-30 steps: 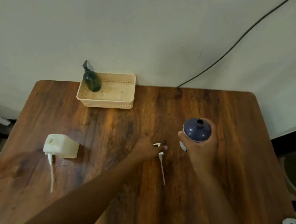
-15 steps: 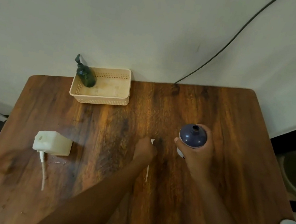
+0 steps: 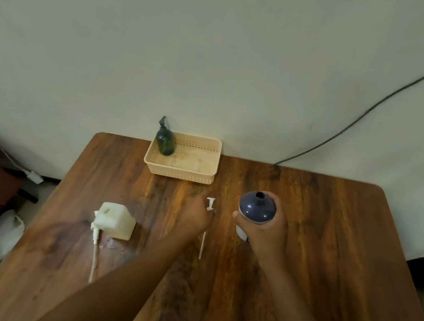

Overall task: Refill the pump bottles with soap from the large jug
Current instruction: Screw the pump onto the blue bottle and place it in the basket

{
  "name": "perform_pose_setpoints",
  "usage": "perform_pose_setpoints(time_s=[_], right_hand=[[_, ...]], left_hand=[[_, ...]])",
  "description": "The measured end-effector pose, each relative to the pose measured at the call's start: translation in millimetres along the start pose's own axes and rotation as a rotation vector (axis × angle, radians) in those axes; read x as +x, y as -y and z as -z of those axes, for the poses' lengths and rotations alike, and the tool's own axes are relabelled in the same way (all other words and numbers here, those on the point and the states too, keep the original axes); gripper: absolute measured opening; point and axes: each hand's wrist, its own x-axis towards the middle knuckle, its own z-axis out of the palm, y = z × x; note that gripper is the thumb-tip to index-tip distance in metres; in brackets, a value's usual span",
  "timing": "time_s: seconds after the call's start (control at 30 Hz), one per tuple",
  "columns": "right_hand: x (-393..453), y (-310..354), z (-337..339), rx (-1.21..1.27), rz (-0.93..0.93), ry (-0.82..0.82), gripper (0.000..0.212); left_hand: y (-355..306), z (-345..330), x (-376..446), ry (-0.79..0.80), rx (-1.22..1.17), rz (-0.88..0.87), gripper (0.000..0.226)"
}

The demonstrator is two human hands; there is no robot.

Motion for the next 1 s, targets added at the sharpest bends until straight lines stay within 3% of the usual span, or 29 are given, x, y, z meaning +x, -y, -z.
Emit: perform_pose_setpoints(time_s=[0.2, 0.43, 0.77, 1.0], right_hand=[[11, 59, -26, -0.061, 0.093, 0.105, 0.074], [32, 135, -51, 0.056, 0.154, 0.201, 0.075], [53, 216, -66, 0.124, 0.286, 0.144, 0.078], [48, 242, -66, 0.137, 0.292, 0.154, 0.073]], left_hand=[[-18, 90, 10, -0.076, -0.018, -0.112, 0.036], [-70, 212, 4, -0.223, -0.047, -0.295, 0.044], [-175, 341, -34, -0.410, -0.078, -0.573, 0.044], [-246, 391, -73, -0.495, -0.120, -0.760, 0.045]])
